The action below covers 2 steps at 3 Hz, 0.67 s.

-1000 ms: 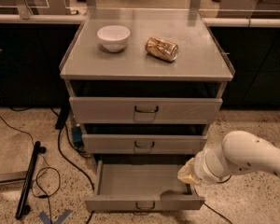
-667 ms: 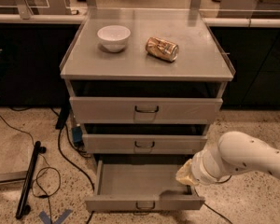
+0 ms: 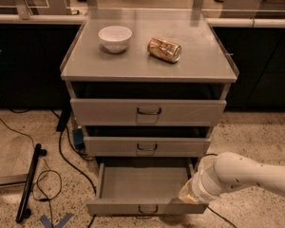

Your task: Close bottom drawer

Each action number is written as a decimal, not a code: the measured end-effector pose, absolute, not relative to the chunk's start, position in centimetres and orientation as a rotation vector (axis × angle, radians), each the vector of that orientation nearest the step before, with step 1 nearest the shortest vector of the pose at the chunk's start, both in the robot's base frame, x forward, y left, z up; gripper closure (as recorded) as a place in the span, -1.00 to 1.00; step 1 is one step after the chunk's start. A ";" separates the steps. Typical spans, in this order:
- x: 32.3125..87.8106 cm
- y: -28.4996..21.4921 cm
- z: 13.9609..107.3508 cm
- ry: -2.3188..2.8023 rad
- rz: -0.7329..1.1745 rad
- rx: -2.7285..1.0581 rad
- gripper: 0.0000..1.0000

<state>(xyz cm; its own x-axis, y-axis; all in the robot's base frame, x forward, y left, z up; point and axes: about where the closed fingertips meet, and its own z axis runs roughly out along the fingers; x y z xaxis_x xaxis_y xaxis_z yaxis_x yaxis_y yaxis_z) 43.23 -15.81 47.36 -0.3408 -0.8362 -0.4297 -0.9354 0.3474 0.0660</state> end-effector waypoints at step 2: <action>40.4 -16.6 37.0 2.300 0.516 -1.478 1.00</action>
Offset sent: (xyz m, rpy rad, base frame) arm -0.0395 -0.0173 -0.1467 0.1245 -0.0129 -0.0816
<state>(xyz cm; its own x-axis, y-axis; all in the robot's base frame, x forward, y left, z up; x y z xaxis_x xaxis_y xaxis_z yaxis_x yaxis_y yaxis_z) 40.42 -16.55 36.96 -0.3896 -0.7852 -0.4814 -0.9156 0.3868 0.1100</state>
